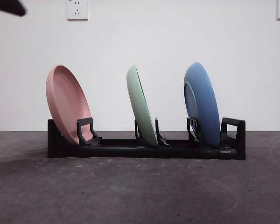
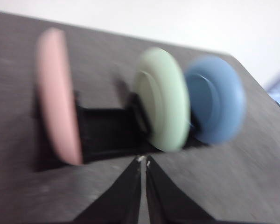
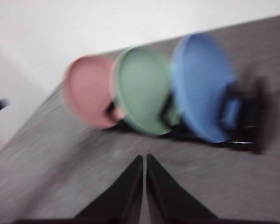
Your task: Place the plate
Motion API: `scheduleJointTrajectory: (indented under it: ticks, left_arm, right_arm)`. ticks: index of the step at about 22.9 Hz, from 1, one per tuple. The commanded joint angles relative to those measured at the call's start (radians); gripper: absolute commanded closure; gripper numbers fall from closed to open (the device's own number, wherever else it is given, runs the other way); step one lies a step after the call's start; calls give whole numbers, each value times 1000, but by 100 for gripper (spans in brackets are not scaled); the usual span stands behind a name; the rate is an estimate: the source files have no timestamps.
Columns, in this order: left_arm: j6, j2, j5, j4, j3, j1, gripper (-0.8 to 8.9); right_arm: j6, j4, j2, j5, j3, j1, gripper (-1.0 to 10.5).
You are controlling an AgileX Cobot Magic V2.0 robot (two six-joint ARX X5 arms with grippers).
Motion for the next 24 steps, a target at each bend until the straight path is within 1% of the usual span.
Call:
scheduleJointTrajectory:
  ticks: [1,4,6,11,14,15,16,18,19,20,24]
  left_arm:
    - [58,63,77,-66,83,-27,798]
    - [105,101,138,-126,124,-46,798]
    - [121,108,159,-139,126,-53,795]
    - [125,109,159,-180,126,-55,781]
    - [125,109,159,-203,126,-55,757]
    - [125,109,159,-212,126,-55,686]
    - [125,109,159,-218,126,-55,580]
    - [125,109,159,-219,126,-55,342]
    - [125,109,159,-219,126,-55,281]
    - [124,109,159,-219,126,-55,278]
    - [105,93,161,-222,126,-55,278]
  right_arm:
    - [-95,-26,58,-127,51,1,935]
    - [-120,-30,101,-199,68,1,935]
    - [-129,-30,117,-225,68,2,935]
    - [-170,-30,129,-216,68,20,933]
    - [-172,-30,129,-180,68,29,923]
    - [-172,-30,129,-163,68,35,869]
    - [-172,-30,129,-159,68,39,774]
    - [-172,-29,129,-159,68,39,549]
    - [-172,-29,129,-159,68,39,440]
    - [-172,-30,129,-160,68,39,398]
    - [-171,-29,129,-160,68,39,397]
